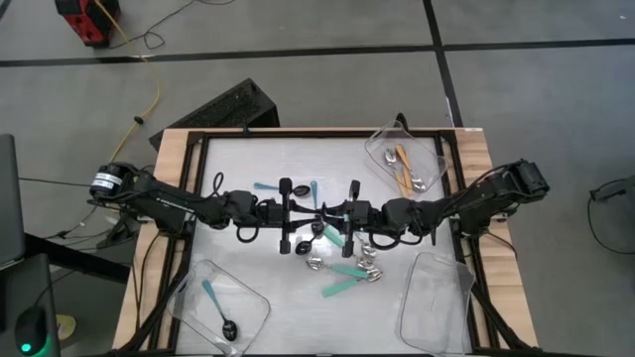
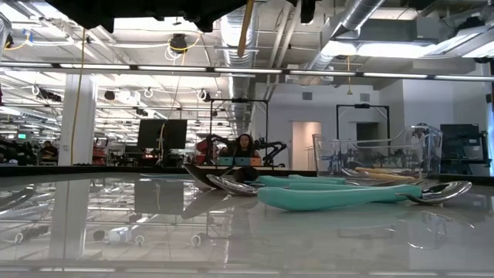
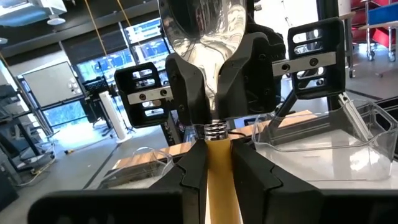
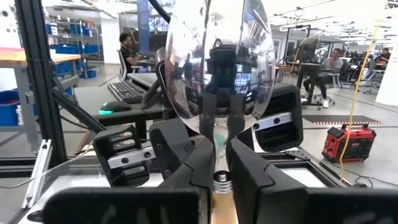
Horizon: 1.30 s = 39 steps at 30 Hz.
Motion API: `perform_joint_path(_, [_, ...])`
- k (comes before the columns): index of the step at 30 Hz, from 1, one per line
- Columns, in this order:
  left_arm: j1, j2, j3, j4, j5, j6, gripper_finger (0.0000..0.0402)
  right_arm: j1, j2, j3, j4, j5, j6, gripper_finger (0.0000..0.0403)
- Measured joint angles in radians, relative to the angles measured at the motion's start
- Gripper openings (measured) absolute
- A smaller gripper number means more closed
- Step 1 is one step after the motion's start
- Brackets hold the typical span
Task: Sort silverware by color (type)
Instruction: Put the yellow spoon into the top transparent bin
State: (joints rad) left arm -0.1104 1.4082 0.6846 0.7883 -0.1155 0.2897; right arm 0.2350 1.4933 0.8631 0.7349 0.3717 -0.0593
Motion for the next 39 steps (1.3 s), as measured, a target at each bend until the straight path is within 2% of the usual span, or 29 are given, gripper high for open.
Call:
perform_joint_path(5, [0.0, 0.0, 0.0, 0.001, 0.006, 0.004, 0.0059, 0.006, 0.0, 0.0, 0.003, -0.002, 0.012, 0.0053])
perform_joint_path(10, [0.0, -0.004, 0.0, 0.008, 0.021, 0.0, 0.0108, 0.01, -0.002, 0.0, 0.016, -0.006, 0.017, 0.0053])
perform_joint_path(16, [0.0, -0.027, 0.001, -0.027, -0.037, -0.015, 0.0165, 0.016, -0.039, -0.002, -0.007, -0.005, 0.002, 0.0053])
perform_joint_path(22, [0.0, -0.095, 0.001, -0.116, -0.081, -0.009, 0.0187, 0.011, -0.133, -0.002, -0.11, -0.003, -0.018, 0.0053])
perform_joint_path(26, [-0.001, -0.154, 0.001, -0.199, -0.1, -0.015, 0.0188, 0.005, -0.21, -0.002, -0.235, 0.083, -0.034, 0.0053])
perform_joint_path(31, [-0.001, -0.241, 0.001, -0.335, -0.144, -0.026, 0.0188, -0.012, -0.296, -0.001, -0.417, 0.258, -0.024, 0.0053])
perform_joint_path(36, [-0.001, -0.327, 0.001, -0.454, -0.174, -0.042, 0.0184, -0.063, -0.362, -0.001, -0.62, 0.344, 0.056, 0.0053])
perform_joint_path(39, [-0.001, -0.374, 0.001, -0.507, -0.196, -0.058, 0.0183, -0.111, -0.39, 0.0, -0.736, 0.349, 0.092, 0.0053])
